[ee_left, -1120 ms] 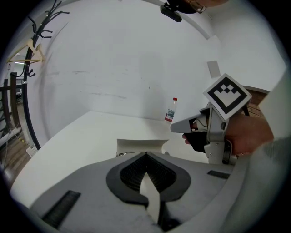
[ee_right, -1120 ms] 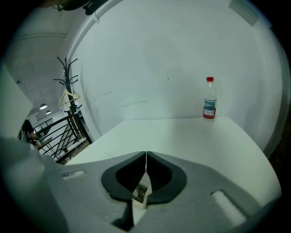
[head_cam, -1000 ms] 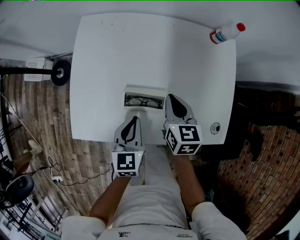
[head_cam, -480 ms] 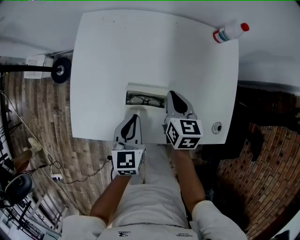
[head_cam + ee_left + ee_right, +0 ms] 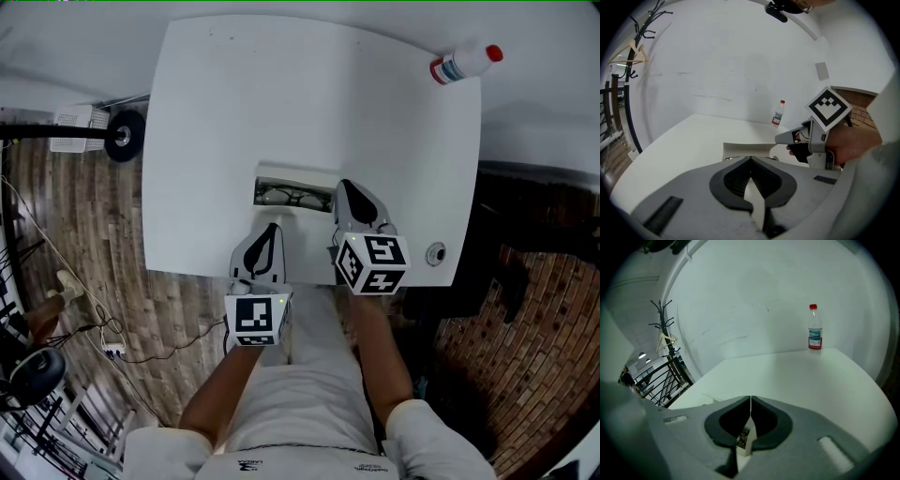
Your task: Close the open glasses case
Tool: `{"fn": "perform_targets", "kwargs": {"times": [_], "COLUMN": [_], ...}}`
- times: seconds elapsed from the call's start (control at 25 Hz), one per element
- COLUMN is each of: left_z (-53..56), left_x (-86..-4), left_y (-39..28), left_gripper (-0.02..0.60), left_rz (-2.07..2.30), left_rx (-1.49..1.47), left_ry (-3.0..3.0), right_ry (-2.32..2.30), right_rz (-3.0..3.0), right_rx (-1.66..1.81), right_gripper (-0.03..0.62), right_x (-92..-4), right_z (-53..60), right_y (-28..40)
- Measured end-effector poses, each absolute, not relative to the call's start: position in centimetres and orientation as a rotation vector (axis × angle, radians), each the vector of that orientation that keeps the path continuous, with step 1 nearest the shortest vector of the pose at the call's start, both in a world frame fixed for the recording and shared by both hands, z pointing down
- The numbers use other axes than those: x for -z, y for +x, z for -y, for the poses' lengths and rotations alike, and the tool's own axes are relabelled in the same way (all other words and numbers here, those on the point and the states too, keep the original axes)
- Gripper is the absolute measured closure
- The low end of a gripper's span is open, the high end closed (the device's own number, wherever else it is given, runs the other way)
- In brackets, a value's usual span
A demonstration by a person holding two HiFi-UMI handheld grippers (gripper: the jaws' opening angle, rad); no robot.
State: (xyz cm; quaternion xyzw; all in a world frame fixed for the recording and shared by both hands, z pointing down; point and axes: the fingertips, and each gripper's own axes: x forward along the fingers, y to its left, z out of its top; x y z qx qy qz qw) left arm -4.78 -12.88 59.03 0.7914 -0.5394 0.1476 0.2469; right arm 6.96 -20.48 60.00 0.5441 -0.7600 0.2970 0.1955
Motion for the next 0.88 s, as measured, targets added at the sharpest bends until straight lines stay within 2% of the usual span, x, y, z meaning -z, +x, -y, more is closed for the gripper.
{"fn": "perform_targets", "kwargs": {"times": [0.88], "left_z": [12.2], "left_x": [-58.9], "left_y": [-5.4], "left_gripper": [0.584], "left_rz": [1.497], "left_rx": [-0.373], "left_ry": [2.1], "right_ry": [1.499], "right_rz": [2.147], "right_rx": [-0.78], "right_gripper": [0.591], "right_x": [-60.1], "right_z": [17.9], "right_y": [6.7]}}
